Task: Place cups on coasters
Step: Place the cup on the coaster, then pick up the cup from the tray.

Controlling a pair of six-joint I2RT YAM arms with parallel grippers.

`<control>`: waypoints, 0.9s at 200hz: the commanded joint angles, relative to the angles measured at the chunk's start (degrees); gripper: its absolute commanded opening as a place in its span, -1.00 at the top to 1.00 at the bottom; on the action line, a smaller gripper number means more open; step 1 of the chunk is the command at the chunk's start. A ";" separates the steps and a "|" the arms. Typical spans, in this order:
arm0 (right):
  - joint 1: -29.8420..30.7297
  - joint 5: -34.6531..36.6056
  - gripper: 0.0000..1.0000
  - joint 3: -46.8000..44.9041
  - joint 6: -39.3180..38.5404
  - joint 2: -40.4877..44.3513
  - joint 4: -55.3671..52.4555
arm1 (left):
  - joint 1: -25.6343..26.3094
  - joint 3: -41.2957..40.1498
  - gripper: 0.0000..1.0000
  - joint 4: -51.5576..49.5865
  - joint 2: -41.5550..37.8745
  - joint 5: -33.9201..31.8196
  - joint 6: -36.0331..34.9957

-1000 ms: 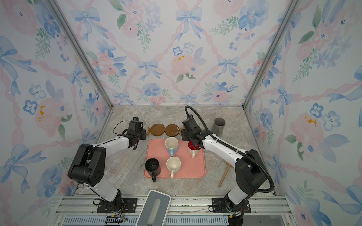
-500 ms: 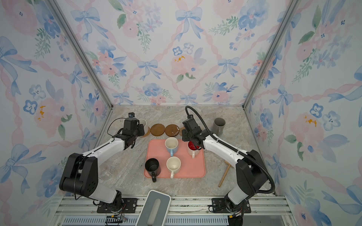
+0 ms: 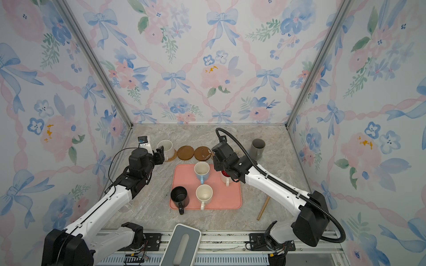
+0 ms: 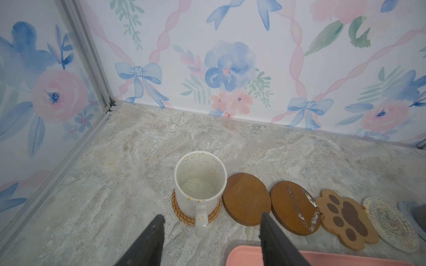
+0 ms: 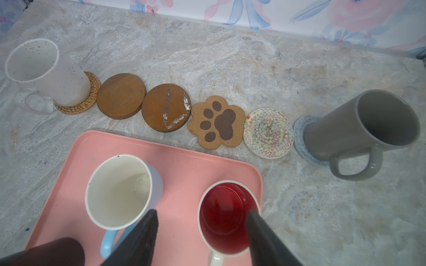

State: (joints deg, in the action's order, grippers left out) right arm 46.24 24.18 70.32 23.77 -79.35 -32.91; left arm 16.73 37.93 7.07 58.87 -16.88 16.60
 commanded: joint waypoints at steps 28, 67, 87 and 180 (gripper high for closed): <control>6.05 7.94 -0.29 -3.53 7.05 9.30 -14.36 | 1.15 -7.29 -0.26 4.36 -8.31 2.22 -1.39; 11.85 12.46 -0.28 -5.23 17.56 14.34 -26.74 | 1.41 -9.81 -0.29 4.98 -11.84 4.49 0.35; 13.65 12.05 -0.29 -8.33 21.42 16.44 -28.14 | 1.67 -10.19 -0.29 5.08 -11.78 5.49 0.45; 6.24 -1.62 -0.35 -15.39 14.39 9.35 -11.12 | 3.60 -11.21 -0.34 4.71 -13.27 4.93 0.71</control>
State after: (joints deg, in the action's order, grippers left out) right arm 54.94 27.66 56.05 40.99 -68.27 -49.50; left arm 19.92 27.57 11.18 47.51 -11.33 16.71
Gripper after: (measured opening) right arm 0.680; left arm 0.668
